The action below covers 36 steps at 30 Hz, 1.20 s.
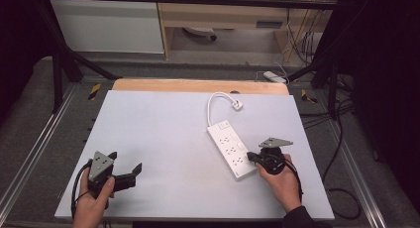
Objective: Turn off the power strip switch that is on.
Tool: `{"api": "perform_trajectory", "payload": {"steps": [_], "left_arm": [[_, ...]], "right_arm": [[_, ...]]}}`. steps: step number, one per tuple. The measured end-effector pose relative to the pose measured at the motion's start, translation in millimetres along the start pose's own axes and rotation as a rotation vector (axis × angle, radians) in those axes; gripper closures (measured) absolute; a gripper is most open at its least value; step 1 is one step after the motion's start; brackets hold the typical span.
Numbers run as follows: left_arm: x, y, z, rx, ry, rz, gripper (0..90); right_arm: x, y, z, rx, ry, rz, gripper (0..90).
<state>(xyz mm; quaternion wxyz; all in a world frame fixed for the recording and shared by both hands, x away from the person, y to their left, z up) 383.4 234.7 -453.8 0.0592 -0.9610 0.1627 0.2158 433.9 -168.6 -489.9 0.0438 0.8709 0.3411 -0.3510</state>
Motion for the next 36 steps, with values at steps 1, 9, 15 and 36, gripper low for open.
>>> {"api": "perform_trajectory", "payload": {"steps": [1, 9, 15, 36], "left_arm": [[0.0, 0.0, 0.0, 0.0, 0.0, 0.0, 5.4], [0.1, 0.2, 0.1, -0.001, 0.0, -0.001, 5.4], [-0.1, 0.3, -0.2, 0.0, 0.002, -0.002, 5.4], [0.1, 0.5, 0.2, 0.004, -0.001, -0.002, 5.4]], "right_arm": [[0.0, 0.2, 0.0, -0.001, 0.001, 0.001, 90.0], [0.2, -0.7, 0.4, -0.005, 0.012, 0.005, 90.0], [0.7, -4.2, 1.3, -0.018, 0.02, 0.01, 90.0], [1.0, -3.1, 1.6, -0.017, 0.029, 0.018, 90.0]]}}
Point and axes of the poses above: each handheld gripper's, and its own axes: x roughly forward along the jaws, z roughly out of its underside, y roughly to its right, the point moved 9 cm from there along x, roughly forward along the jaws, and after that the axes turned 6 degrees about -z, right-handed, at the moved point
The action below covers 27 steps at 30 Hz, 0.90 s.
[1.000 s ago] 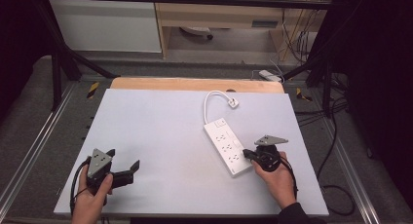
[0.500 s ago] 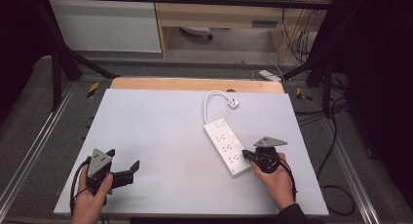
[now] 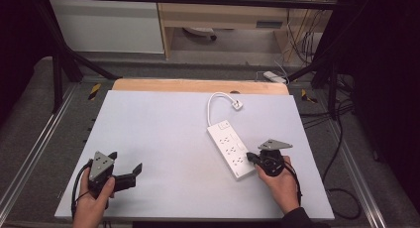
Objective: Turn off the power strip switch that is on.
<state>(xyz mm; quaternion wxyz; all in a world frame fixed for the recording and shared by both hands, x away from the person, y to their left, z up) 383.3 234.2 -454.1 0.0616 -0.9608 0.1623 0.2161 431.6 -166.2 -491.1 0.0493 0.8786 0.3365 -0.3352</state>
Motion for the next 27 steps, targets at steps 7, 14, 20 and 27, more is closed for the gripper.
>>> {"api": "perform_trajectory", "payload": {"steps": [7, 14, 20, 27], "left_arm": [[0.2, 0.1, 0.4, 0.004, -0.003, -0.001, 5.4], [0.3, 0.2, 0.6, 0.006, -0.004, 0.0, 5.4], [0.5, 0.6, 0.8, 0.006, -0.004, 0.0, 5.4], [0.5, 0.4, 0.6, 0.005, -0.004, 0.001, 5.4]], "right_arm": [[0.2, 0.4, 0.1, -0.006, 0.002, 0.002, 90.0], [0.6, 0.7, 0.7, -0.016, 0.001, 0.002, 90.0], [1.0, 1.2, 1.9, -0.023, -0.007, 0.001, 90.0], [0.9, 1.0, 1.9, -0.012, -0.005, 0.0, 90.0]]}}
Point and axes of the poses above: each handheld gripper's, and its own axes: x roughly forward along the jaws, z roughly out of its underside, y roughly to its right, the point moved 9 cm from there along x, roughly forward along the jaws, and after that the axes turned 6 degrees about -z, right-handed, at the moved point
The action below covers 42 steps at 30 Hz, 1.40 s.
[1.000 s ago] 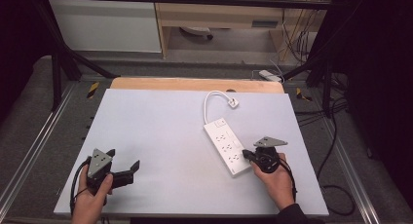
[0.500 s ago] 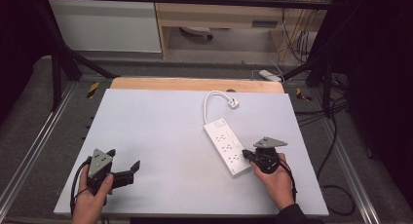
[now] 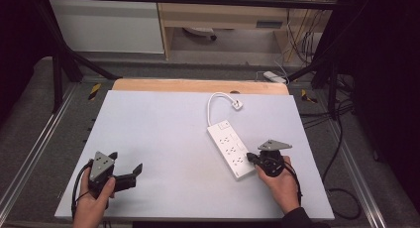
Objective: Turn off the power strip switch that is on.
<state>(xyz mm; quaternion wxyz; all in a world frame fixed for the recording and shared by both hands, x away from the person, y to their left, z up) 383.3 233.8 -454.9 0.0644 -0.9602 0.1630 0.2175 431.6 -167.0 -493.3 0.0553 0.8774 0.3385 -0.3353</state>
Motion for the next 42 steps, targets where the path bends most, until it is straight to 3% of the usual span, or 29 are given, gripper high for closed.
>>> {"api": "perform_trajectory", "payload": {"steps": [19, 42], "left_arm": [[-0.1, -0.4, -0.2, 0.002, 0.0, -0.001, 5.4], [0.1, -0.3, 0.0, 0.0, 0.0, 0.0, 5.4]], "right_arm": [[-0.1, -0.1, -0.1, 0.003, 0.001, -0.013, 90.0], [-2.2, -1.7, -8.9, 0.008, 0.06, -0.028, 87.2]]}}
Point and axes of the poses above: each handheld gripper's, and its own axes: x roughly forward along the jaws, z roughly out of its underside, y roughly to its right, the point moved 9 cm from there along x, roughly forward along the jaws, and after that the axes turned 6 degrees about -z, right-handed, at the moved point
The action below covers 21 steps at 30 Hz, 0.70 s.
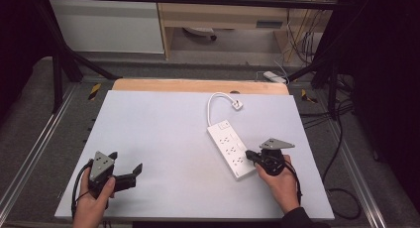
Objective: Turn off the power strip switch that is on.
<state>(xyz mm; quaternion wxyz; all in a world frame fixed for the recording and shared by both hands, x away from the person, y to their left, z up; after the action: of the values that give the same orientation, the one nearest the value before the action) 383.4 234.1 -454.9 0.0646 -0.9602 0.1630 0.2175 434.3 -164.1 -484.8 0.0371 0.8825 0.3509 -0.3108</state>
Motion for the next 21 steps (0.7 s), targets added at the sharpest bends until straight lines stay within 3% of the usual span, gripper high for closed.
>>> {"api": "perform_trajectory", "payload": {"steps": [21], "left_arm": [[0.2, 0.0, 0.3, 0.0, -0.001, 0.0, 5.4]], "right_arm": [[-0.7, -3.0, -5.7, 0.006, 0.04, -0.017, 75.7]]}}
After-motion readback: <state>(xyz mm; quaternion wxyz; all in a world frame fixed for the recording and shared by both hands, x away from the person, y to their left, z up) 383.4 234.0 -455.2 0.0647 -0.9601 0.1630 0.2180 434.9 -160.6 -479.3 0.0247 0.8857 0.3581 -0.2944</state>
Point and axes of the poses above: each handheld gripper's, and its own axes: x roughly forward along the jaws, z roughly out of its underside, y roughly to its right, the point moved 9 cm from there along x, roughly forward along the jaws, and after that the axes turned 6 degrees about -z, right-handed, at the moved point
